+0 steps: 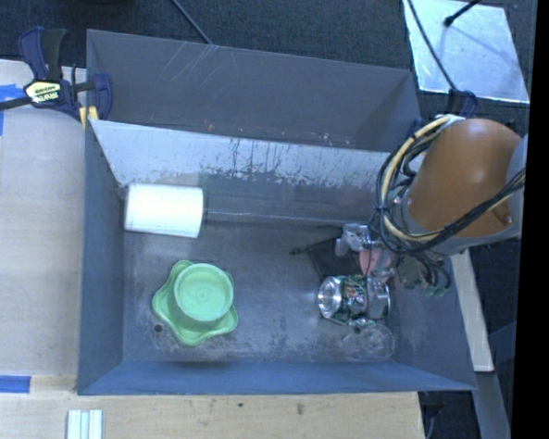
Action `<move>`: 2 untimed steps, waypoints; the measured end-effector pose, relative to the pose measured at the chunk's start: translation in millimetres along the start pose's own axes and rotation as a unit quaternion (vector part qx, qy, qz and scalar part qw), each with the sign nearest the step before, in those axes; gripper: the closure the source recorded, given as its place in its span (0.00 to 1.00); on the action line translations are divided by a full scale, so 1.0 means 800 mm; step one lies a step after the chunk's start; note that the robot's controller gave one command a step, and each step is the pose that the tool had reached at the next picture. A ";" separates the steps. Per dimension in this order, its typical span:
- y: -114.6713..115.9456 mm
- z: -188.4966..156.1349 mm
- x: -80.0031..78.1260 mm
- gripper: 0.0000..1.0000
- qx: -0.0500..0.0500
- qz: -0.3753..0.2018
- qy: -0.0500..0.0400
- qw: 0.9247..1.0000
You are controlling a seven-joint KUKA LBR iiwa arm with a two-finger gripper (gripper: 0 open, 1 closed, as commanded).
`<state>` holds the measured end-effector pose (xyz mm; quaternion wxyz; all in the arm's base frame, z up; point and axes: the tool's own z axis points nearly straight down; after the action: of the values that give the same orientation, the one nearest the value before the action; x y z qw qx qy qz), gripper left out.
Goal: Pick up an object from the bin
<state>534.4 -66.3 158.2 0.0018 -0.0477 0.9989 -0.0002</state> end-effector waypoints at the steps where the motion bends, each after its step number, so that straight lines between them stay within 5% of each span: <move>1: -0.037 0.027 0.034 0.00 0.000 0.028 0.001 1.000; 2: -0.046 0.029 -0.009 0.00 0.000 0.061 -0.001 0.998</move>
Offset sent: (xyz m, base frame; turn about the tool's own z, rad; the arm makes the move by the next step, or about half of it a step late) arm 0.0091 -0.0352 -0.0240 0.1208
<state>545.0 -101.9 134.7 0.0026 0.0130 0.9999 -0.0003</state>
